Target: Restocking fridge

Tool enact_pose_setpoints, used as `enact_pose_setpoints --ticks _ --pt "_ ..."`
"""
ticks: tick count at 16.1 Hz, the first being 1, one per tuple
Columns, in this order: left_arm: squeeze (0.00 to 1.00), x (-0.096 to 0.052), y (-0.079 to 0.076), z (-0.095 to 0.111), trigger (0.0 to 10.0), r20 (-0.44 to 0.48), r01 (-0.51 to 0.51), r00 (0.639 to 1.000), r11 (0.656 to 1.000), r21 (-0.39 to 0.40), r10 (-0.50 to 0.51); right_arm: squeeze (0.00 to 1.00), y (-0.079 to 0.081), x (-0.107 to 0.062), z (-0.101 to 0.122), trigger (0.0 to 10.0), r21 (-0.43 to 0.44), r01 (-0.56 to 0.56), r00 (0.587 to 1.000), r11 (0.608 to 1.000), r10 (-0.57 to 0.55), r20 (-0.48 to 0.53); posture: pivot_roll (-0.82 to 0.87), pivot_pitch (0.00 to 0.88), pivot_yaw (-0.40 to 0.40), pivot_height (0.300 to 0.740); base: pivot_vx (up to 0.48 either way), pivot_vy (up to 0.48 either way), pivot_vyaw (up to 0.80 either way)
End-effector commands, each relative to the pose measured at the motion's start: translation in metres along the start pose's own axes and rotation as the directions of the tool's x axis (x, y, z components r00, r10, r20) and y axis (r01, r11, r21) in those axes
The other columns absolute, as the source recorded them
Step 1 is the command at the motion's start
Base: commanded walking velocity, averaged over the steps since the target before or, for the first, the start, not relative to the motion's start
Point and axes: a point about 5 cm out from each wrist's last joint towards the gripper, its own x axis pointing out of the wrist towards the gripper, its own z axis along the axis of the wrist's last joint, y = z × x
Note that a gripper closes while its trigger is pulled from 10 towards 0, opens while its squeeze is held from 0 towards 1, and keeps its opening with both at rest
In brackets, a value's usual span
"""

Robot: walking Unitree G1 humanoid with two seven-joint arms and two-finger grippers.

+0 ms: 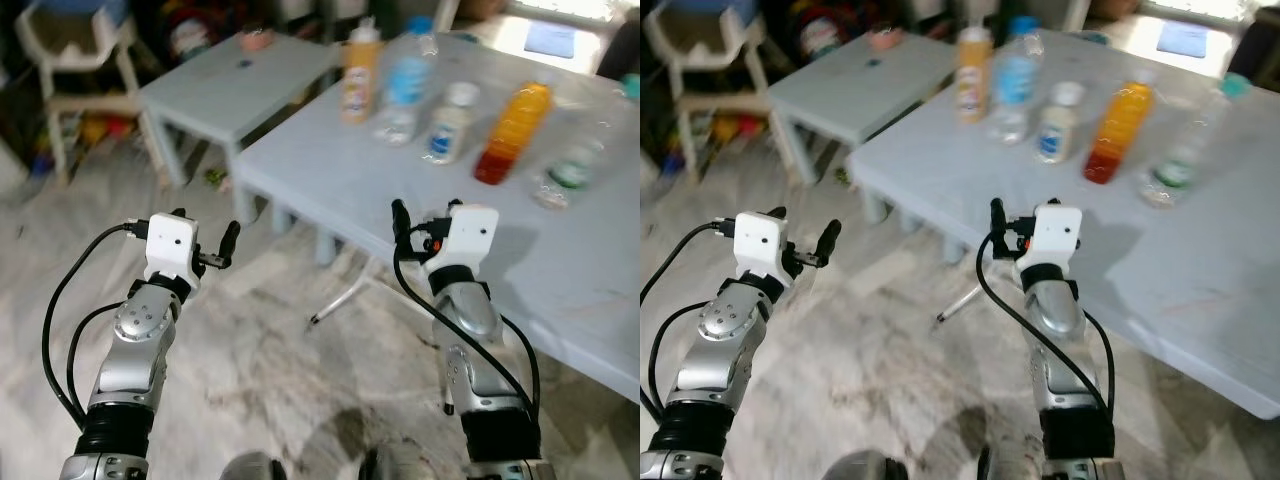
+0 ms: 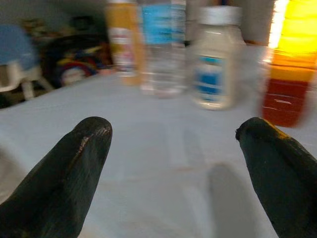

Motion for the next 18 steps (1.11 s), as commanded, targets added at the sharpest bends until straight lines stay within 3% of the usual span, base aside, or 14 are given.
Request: enact_pose_setpoints --ticks 1,3,6,8,9,12,16,18 --pt "0.0 0.0 -0.01 0.0 10.0 0.004 0.034 0.999 0.999 -0.017 -0.034 0.0 -0.013 -0.007 -0.003 10.0 -0.027 0.046 0.999 0.999 -0.046 -0.012 -0.08 0.037 0.04 0.74 0.0 0.0 -0.8" --pt "0.0 -0.004 -0.012 -0.005 10.0 -0.006 0.04 0.999 0.999 -0.023 -0.04 0.0 -0.013 -0.011 -0.004 10.0 -0.057 0.031 0.999 0.998 -0.032 -0.014 -0.09 0.046 0.033 0.74 0.0 0.0 -0.8" --pt "0.0 -0.007 -0.019 -0.012 10.0 -0.013 0.052 0.999 0.997 -0.054 -0.052 0.0 -0.026 -0.016 -0.006 10.0 -0.091 0.068 0.997 0.994 -0.07 -0.023 -0.12 0.046 0.03 0.74 0.0 0.0 -0.8" --pt "0.0 -0.013 -0.019 -0.014 10.0 -0.025 0.057 0.998 0.995 -0.082 -0.059 0.0 -0.024 -0.021 -0.01 10.0 -0.095 0.048 0.998 0.994 -0.052 -0.04 -0.11 0.061 0.036 0.74 0.0 0.0 -0.8" --pt "0.0 -0.022 -0.018 -0.018 10.0 -0.042 0.071 0.996 0.993 -0.099 -0.075 0.0 -0.021 -0.022 -0.009 10.0 -0.091 0.044 0.998 0.995 -0.048 -0.038 -0.11 0.075 0.04 0.74 0.0 0.0 0.0" --pt "0.0 -0.03 -0.021 -0.022 10.0 -0.057 0.074 0.995 0.993 -0.093 -0.08 0.0 -0.019 -0.022 -0.01 10.0 -0.091 0.043 0.998 0.995 -0.046 -0.04 -0.11 0.09 0.036 0.74 0.311 0.0 0.0" --pt "0.0 -0.02 -0.029 -0.006 10.0 -0.003 0.103 0.995 0.99 -0.097 -0.104 0.0 -0.021 -0.021 -0.007 10.0 -0.101 0.041 0.998 0.994 -0.044 -0.034 -0.09 0.115 0.025 0.74 0.342 0.0 0.0" --pt "0.0 -0.018 -0.026 -0.001 10.0 0.008 0.095 0.995 0.99 -0.1 -0.095 0.0 -0.02 -0.019 -0.003 10.0 -0.102 0.041 0.999 0.994 -0.044 -0.022 -0.09 0.127 0.029 0.74 0.39 0.0 0.0"
